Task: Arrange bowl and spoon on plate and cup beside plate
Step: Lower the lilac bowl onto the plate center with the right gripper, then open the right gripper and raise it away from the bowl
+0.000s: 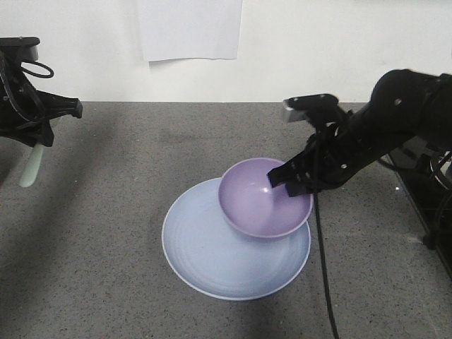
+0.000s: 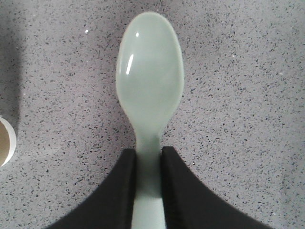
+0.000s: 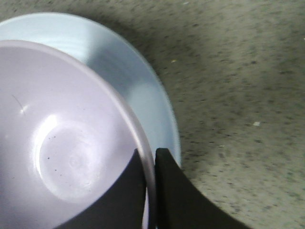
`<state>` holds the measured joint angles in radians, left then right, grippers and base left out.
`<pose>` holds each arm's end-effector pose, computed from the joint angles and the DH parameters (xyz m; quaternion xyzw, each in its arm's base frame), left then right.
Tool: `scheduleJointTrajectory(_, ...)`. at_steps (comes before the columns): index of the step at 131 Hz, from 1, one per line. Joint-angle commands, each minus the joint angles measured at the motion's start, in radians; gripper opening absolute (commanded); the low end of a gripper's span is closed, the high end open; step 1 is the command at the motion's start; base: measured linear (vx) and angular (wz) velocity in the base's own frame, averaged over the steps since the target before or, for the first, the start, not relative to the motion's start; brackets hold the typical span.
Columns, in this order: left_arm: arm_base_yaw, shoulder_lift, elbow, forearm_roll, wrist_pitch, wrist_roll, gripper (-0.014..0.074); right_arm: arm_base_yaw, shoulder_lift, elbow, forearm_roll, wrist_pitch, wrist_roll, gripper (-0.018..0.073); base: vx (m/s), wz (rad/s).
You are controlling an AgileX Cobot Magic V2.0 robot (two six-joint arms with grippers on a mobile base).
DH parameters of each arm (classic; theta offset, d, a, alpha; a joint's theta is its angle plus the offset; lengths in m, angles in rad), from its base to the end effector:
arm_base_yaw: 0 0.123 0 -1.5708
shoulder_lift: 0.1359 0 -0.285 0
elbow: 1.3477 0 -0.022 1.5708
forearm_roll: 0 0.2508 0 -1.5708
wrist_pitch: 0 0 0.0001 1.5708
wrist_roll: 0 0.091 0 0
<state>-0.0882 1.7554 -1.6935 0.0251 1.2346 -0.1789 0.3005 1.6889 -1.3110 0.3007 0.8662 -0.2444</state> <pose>0.3708 -0.0306 0.3367 -0.0427 0.9827 -0.0116 0.1798 0.3336 0.1249 0.2677 -0.1915 0.9512 0.1373 0.1994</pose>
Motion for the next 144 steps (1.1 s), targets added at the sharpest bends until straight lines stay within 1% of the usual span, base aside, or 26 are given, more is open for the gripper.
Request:
scheduleJointTrajectory(1,-0.006,-0.049,-0.026,-0.002,-0.025,0.000,-0.0006,0.030,-0.028,-0.013,0.026,-0.049,-0.010,0.0009,0.00,0.00)
scheduleJointTrajectory(29,-0.006,-0.049,-0.026,-0.002,-0.025,0.000,-0.0006,0.084,0.010,-0.013,0.026,-0.061,-0.010,0.0016,0.00,0.00)
scheduleJointTrajectory(47,-0.006,-0.049,-0.026,-0.002,-0.025,0.000,-0.0006,0.098,0.031,-0.013,0.026,-0.068,-0.009,0.0050,0.00,0.00)
scheduleJointTrajectory(65,-0.006,-0.049,-0.026,-0.002,-0.025,0.000,-0.0006,0.098,0.048,-0.013,0.022,-0.069,-0.003,0.0126,0.00,0.00)
scheduleJointTrajectory(84,-0.006,-0.049,-0.026,-0.002,-0.025,0.000,-0.0006,0.097,0.048,-0.017,0.017,-0.078,0.000,0.0236,0.00,0.00)
scheduleJointTrajectory(98,-0.006,-0.049,-0.026,-0.002,-0.025,0.000,-0.0006,0.097,0.037,-0.020,-0.003,-0.088,0.021,0.0282,0.00,0.00)
scheduleJointTrajectory(107,-0.006,-0.049,-0.026,-0.002,-0.025,0.000,-0.0006,0.097,0.026,-0.020,-0.016,-0.088,0.032,0.0287,0.00,0.00)
scheduleJointTrajectory(123,-0.006,-0.049,-0.026,-0.002,-0.025,0.000,-0.0006,0.093,-0.015,-0.020,-0.052,-0.086,0.089,0.0281,0.00,0.00)
scheduleJointTrajectory(144,-0.006,-0.049,-0.026,-0.002,-0.025,0.000,-0.0006,0.066,-0.106,-0.038,-0.137,-0.077,0.125,0.0256,0.00,0.00)
